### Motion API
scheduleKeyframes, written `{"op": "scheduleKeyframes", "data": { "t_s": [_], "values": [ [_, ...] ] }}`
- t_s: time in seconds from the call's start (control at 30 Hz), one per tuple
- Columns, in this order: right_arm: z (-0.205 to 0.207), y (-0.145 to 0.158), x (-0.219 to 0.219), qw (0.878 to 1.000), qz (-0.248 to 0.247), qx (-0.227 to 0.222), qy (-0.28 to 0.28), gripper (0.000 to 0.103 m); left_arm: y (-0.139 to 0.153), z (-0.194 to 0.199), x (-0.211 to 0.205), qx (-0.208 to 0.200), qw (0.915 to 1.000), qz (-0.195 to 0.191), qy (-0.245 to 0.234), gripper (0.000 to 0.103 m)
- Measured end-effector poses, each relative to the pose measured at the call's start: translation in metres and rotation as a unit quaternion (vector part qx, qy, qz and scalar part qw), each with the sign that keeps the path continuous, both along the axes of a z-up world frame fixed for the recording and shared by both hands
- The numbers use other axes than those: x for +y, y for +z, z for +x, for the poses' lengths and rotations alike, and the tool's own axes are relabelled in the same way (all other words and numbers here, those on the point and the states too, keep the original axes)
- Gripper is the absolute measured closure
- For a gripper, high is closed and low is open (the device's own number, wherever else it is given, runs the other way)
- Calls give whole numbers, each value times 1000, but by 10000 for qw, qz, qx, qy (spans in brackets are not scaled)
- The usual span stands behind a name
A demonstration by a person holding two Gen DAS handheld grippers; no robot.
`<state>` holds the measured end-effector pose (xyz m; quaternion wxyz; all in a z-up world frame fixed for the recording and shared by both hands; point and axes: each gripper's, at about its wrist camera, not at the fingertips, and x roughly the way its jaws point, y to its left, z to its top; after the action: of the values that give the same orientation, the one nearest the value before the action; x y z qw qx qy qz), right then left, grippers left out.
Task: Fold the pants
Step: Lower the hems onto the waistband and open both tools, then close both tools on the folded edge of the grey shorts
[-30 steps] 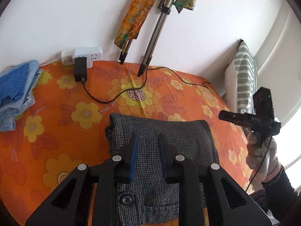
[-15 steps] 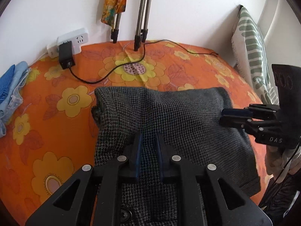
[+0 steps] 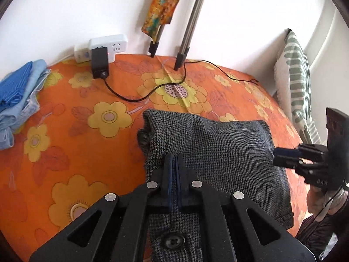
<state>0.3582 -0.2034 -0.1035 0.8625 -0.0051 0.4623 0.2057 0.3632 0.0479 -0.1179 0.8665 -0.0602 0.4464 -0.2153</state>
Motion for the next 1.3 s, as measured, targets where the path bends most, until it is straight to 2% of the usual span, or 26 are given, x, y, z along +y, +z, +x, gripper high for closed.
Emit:
{"op": "scheduleKeyframes", "data": {
  "t_s": [0.13, 0.17, 0.2, 0.3, 0.33, 0.37, 0.4, 0.43, 0.5, 0.6, 0.83, 1.03, 1.3],
  "values": [
    [-13, 0, 8, 9997, -209, -77, 47, 75, 1, 0, 6, -110, 9989, 404, 205, 98],
    [-14, -1, 6, 9998, -207, -36, -15, 75, 2, 0, 11, -111, 9984, 460, 302, 90],
    [-16, -2, 3, 9998, -208, -6, -70, 75, 4, 0, 18, -82, 9985, 381, 378, 81],
    [-21, 1, -11, 9993, -189, -15, -334, 72, 10, 0, 41, 90, 9979, 18, 635, 64],
    [-23, 2, -17, 9989, -104, -12, -447, 62, 12, 0, 46, 161, 9980, -136, 602, 60],
    [-24, 3, -22, 9985, -28, -13, -541, 55, 14, -1, 48, 193, 9979, -229, 579, 50],
    [-26, 4, -29, 9977, 70, -38, -672, 40, 17, -2, 50, 183, 9976, -288, 604, 42],
    [-26, 5, -33, 9972, 117, -65, -742, 30, 19, -3, 50, 188, 9973, -350, 611, 40],
    [-28, 5, -39, 9959, 114, -112, -896, 27, 22, -4, 48, 253, 9969, -500, 556, 38],
    [-27, 3, -43, 9944, 173, -91, -1039, 16, 18, -3, 43, 417, 9954, -684, 524, 34],
    [-18, -16, -51, 9921, 518, 327, -1098, 15, 1, -1, 24, 735, 9952, -565, 325, 34],
    [-15, -24, -53, 9903, 643, 401, -1169, 15, -2, -5, 15, 684, 9970, -190, 315, 34],
    [-18, -28, -52, 9919, 428, 266, -1167, 15, 11, -17, -1, 165, 9986, 458, 212, 34]
  ]
}}
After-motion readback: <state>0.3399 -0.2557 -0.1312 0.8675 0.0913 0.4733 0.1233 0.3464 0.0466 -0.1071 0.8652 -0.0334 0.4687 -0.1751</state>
